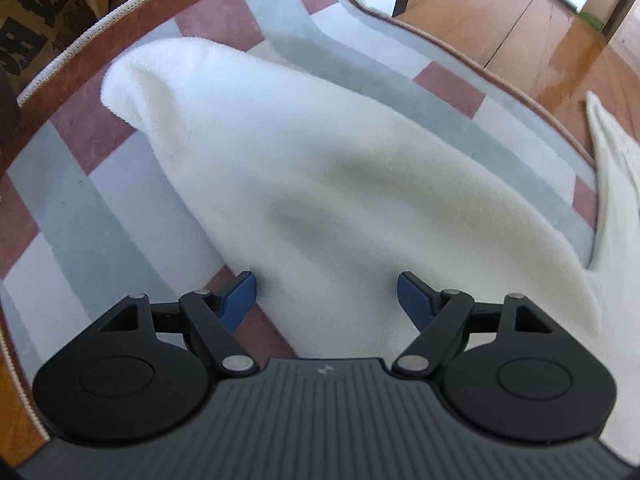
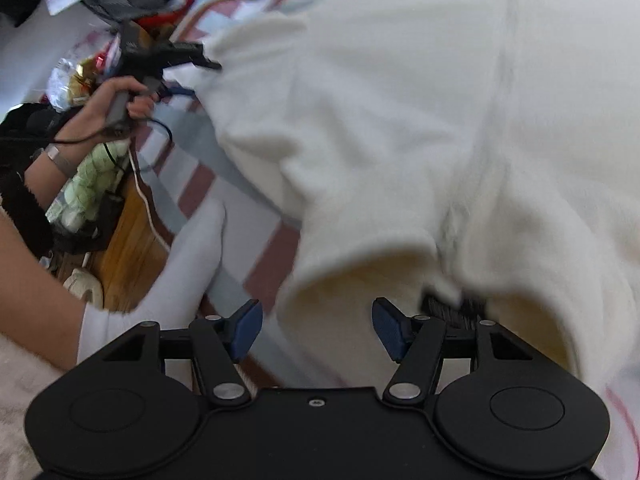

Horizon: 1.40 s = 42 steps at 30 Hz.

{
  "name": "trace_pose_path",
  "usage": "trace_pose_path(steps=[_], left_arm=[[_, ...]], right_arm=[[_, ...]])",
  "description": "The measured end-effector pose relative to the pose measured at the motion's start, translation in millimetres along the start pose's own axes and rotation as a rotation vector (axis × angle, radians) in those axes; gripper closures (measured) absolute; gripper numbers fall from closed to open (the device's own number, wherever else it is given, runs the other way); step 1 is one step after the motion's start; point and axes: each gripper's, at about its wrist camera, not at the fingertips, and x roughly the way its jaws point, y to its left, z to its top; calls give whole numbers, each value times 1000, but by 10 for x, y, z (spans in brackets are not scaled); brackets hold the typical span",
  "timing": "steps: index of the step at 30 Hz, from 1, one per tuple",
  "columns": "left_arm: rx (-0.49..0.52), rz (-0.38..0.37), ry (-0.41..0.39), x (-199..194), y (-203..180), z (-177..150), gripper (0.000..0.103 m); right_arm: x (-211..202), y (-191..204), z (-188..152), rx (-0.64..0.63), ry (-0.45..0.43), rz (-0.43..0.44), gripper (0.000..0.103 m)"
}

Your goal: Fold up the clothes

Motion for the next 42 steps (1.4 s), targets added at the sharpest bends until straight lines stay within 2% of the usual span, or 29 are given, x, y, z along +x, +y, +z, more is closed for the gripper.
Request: trace_pose_path(steps=[2, 3, 4, 5, 6, 7, 9, 11, 13, 14, 15, 17, 19, 23, 25, 29, 30, 31, 32, 34, 37, 42], left_arm=[[-15, -40, -16, 33, 17, -2, 28], [-23, -60, -23, 50, 26, -4, 28], [-18, -64, -37, 48, 15, 6, 35], [-10, -64, -50, 42, 2, 17, 63], [1, -45, -64, 35, -11, 36, 83], [-17, -56, -76, 23, 18, 65, 95], [-64, -90, -98, -1, 90, 128, 96], [-126, -98, -114, -34, 177, 192, 102], [-156, -99, -139, -61, 256, 239, 102], [-158, -107, -147, -59, 294, 259, 102], [-163, -109, -147, -44, 323, 262, 102], [-180, -105, -129, 15, 350, 245, 102], [-180, -98, -136, 34, 350, 223, 102], [-130, -77, -171, -24, 309, 194, 102], [-149, -112, -178, -51, 339, 199, 102], [-224, -200, -172, -69, 405, 199, 101], [-242, -215, -175, -79, 412, 191, 101], [-261, -230, -177, -90, 419, 183, 101], [-279, -245, -179, -101, 426, 176, 101], [-190, -209, -178, -199, 248, 198, 101], [71, -169, -262, -502, -253, 219, 102], [239, -393, -364, -1172, -1067, 113, 102]], right_arm=[[111, 46, 48, -48, -71, 61, 36], [187, 75, 78, -60, -87, 57, 37], [212, 93, 88, -71, -110, 36, 46], [211, 104, 87, -85, -139, 15, 66], [210, 114, 86, -98, -168, -6, 76], [209, 125, 86, -111, -197, -27, 85], [73, 43, 71, -49, -234, 53, 88], [-156, -84, 24, 32, -241, 179, 89], [-310, -264, -45, 112, -170, 356, 89], [-328, -349, -93, 143, -138, 423, 92], [-283, -406, -129, 149, -91, 407, 93], [-157, -497, -184, 141, 20, 306, 94], [-9, -387, -177, 69, 85, 234, 95], [118, -60, -84, -58, 110, 176, 94], [130, 18, -48, -109, 137, 142, 94], [46, -60, 30, -79, 170, 105, 93], [-11, -59, 54, -79, 167, 94, 91], [-69, -58, 78, -78, 164, 82, 83], [-168, -36, 106, -91, 126, 69, 72], [-407, 26, 168, -133, 14, 42, 68], [-632, -30, 261, -77, -147, -2, 68], [-978, -154, 416, 42, -414, -77, 67]])
